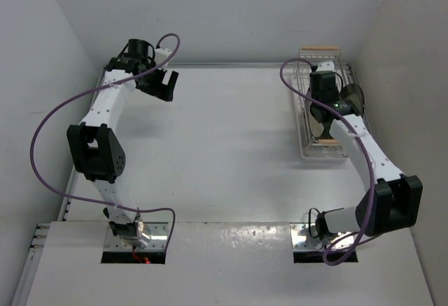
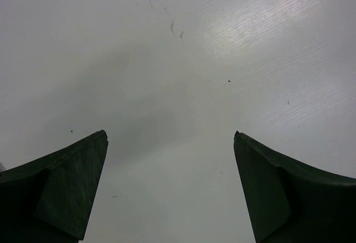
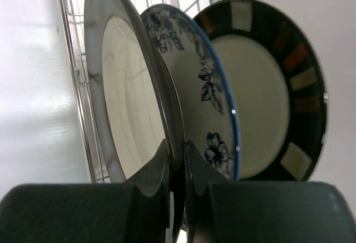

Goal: Load the plates into the dish rack

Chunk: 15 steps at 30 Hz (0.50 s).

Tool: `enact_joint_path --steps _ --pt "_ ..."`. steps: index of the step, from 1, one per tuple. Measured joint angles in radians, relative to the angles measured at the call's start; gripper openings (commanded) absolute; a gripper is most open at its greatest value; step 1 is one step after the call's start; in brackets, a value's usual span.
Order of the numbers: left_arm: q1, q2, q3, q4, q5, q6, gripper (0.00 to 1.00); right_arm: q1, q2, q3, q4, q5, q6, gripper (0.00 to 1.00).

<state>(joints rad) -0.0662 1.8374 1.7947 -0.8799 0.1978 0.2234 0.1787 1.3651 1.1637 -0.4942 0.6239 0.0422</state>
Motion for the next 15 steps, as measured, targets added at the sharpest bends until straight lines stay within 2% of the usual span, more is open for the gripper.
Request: enact_joint_path --steps 8,9,10,12,13,15 --pt "0.002 0.000 -0.003 -0.001 -0.001 0.001 1.00 0.015 0.011 -0.018 0.030 0.019 0.008 0.02" --pt "0.002 0.000 -0.003 0.000 -0.001 0.000 1.00 0.018 0.011 -0.019 0.031 0.023 0.008 0.08" --pt "0.003 0.000 -0.005 0.000 -0.001 0.001 1.00 0.021 0.010 -0.021 0.031 0.027 0.009 0.20" --pt "0.003 0.000 -0.006 0.000 -0.001 0.001 1.00 0.023 0.010 -0.022 0.037 0.031 0.021 0.26" --pt "0.003 0.000 -0.006 -0.001 -0.001 0.001 1.00 0.023 0.010 -0.022 0.047 0.031 0.028 0.35" --pt "0.003 0.000 -0.006 0.000 -0.001 0.001 1.00 0.023 0.010 -0.022 0.059 0.037 0.037 0.40"
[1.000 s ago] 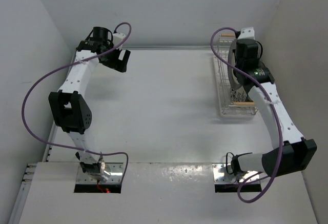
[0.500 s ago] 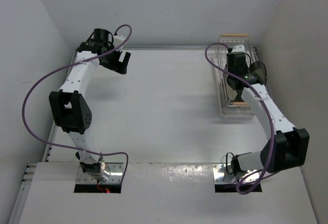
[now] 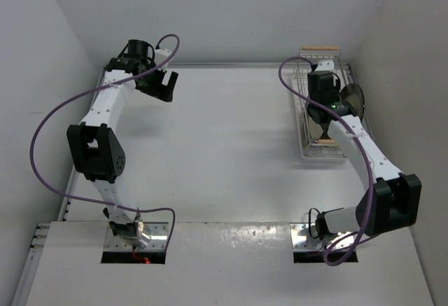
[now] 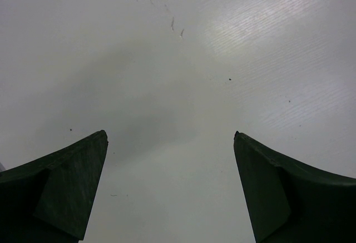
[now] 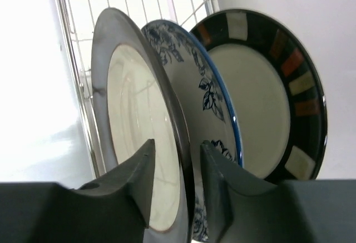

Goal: Load the plates into the dish rack

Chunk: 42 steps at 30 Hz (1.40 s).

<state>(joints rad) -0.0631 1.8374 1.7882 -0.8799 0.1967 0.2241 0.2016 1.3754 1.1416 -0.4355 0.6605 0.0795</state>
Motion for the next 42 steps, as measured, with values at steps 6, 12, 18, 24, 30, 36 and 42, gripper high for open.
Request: enact_joint_path --steps 6,12,18,24,30,36,42 --pt "0.000 0.000 0.000 0.000 0.000 0.000 1.00 0.000 -0.013 0.000 0.029 -0.010 -0.008 0.47" --pt "0.000 0.000 0.000 0.000 -0.004 0.000 1.00 -0.001 -0.047 0.062 0.037 -0.069 -0.050 0.72" --pt "0.001 -0.005 -0.018 0.007 -0.039 0.003 1.00 -0.002 -0.175 0.132 0.046 -0.261 -0.057 1.00" --pt "0.028 -0.079 -0.154 0.029 -0.068 0.004 1.00 -0.002 -0.453 -0.027 0.086 -0.658 -0.019 1.00" --pt "0.080 -0.226 -0.384 0.084 -0.135 0.004 1.00 0.007 -0.592 -0.317 0.079 -0.871 0.140 1.00" --pt "0.092 -0.380 -0.607 0.171 -0.195 0.005 1.00 0.063 -0.667 -0.636 0.033 -0.906 0.346 1.00" --pt "0.092 -0.513 -0.797 0.223 -0.228 0.016 1.00 0.111 -0.774 -0.781 0.023 -0.903 0.488 1.00"
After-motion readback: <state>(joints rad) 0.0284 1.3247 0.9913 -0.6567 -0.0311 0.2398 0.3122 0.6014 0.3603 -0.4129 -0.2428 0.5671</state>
